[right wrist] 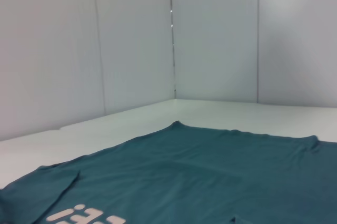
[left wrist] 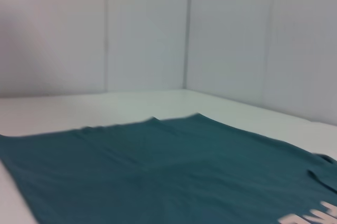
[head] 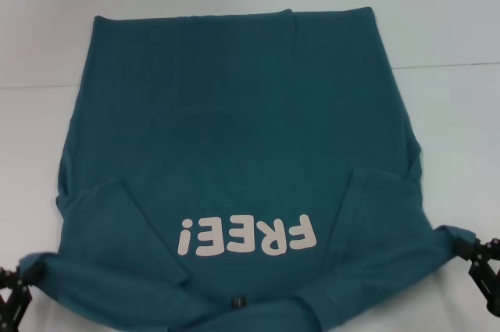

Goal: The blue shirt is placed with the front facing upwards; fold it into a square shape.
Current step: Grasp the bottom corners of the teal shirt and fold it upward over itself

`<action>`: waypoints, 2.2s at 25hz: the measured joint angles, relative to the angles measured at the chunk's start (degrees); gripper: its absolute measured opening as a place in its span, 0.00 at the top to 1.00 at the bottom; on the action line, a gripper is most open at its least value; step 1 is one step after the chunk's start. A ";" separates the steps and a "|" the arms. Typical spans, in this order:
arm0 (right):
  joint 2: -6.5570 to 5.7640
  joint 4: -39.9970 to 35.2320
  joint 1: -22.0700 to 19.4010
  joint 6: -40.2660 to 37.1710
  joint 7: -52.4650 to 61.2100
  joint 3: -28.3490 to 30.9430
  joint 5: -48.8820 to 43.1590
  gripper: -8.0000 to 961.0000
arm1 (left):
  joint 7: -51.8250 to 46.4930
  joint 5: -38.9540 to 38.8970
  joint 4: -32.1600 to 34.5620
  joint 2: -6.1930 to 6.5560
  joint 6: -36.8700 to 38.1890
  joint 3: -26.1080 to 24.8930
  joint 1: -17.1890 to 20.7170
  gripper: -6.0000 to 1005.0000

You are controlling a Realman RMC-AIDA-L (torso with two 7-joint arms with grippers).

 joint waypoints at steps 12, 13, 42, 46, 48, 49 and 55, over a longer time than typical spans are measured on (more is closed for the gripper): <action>-0.09 2.73 2.34 3.78 -0.04 0.63 3.65 0.85 | 0.14 -6.48 -3.31 0.21 -4.94 0.22 -3.59 0.96; -0.08 2.81 2.50 4.11 -0.04 0.67 4.00 0.85 | 0.13 -6.49 -3.45 0.21 -5.49 0.20 -3.90 0.96; -0.11 4.33 11.90 20.49 1.31 0.95 11.51 0.84 | 1.17 -11.69 -9.15 -0.85 -31.62 -0.02 -17.76 0.96; -0.09 4.78 14.22 24.02 1.13 1.00 11.64 0.84 | 2.94 -13.57 -10.43 -0.83 -36.85 0.05 -20.42 0.96; -0.08 5.14 15.68 26.26 1.22 1.00 11.78 0.84 | 3.84 -14.88 -10.89 -0.82 -38.62 0.09 -21.48 0.96; -0.06 5.40 16.23 27.26 1.23 0.99 11.98 0.84 | 4.30 -15.60 -11.02 -0.81 -39.47 0.13 -22.00 0.96; 0.00 6.43 19.80 32.62 0.93 0.47 13.24 0.84 | 5.14 -17.77 -11.68 -0.58 -43.69 0.17 -24.85 0.96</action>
